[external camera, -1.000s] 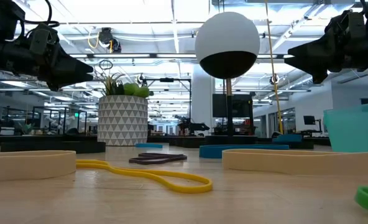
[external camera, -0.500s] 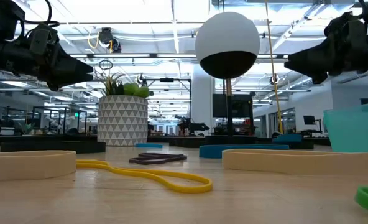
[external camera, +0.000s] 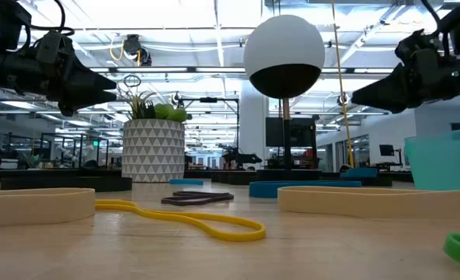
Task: Pick and place rubber bands into bin
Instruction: Put the top blue rubber band into the bin
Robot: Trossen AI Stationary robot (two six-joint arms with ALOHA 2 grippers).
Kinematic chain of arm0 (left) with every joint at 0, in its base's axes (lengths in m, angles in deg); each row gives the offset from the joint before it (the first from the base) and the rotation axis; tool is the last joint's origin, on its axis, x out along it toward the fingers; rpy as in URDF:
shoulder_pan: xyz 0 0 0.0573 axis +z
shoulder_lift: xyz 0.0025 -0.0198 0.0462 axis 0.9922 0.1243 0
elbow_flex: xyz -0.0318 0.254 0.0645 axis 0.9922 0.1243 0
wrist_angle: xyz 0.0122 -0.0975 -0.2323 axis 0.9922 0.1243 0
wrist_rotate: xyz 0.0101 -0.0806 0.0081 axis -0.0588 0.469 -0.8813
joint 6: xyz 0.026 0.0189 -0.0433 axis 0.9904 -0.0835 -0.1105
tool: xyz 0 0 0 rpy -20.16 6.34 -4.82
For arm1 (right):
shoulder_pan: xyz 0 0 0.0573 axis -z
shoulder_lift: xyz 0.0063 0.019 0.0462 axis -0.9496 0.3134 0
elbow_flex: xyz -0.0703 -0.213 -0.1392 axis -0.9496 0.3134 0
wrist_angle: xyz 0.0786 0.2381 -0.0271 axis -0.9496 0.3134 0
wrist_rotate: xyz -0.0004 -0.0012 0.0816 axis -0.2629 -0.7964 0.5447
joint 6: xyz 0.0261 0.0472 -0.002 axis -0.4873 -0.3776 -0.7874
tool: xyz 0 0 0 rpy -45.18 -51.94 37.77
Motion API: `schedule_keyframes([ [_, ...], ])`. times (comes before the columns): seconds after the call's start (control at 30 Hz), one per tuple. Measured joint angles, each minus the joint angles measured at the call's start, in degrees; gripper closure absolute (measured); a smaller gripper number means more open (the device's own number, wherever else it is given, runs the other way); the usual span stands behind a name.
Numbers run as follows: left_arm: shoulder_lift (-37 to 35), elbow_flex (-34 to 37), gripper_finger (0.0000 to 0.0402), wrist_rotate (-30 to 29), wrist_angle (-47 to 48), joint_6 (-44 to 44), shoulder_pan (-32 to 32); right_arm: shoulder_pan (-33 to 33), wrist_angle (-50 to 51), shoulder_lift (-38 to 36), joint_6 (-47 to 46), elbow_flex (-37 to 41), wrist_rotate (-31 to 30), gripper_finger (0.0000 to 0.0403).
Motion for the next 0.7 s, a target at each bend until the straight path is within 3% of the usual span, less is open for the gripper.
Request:
schedule_keyframes([
  [0.17, 0.0, 0.02, 0.0188, -1.31, 0.0, 0.69, 0.0, 0.0, 0.65, 6.18, 0.31, -2.03, -4.79, 0.0246],
  [0.3, -0.01, 0.01, 0.0188, -1.3, -0.01, 0.75, 0.0, 0.0, 2.17, 12.5, 1.51, -6.47, -5.14, 0.0251],
  [0.57, 0.0, 0.02, 0.0188, -1.33, 0.0, 2.53, 0.02, 0.0, 18.34, 25.96, -4.07, -17.65, -7.26, 0.0272],
  [0.7, -0.02, 0.02, 0.0188, -1.33, 0.04, 2.64, 0.02, 0.0, 22.11, 31.59, -1.93, -19.59, -5.21, 0.0286],
])
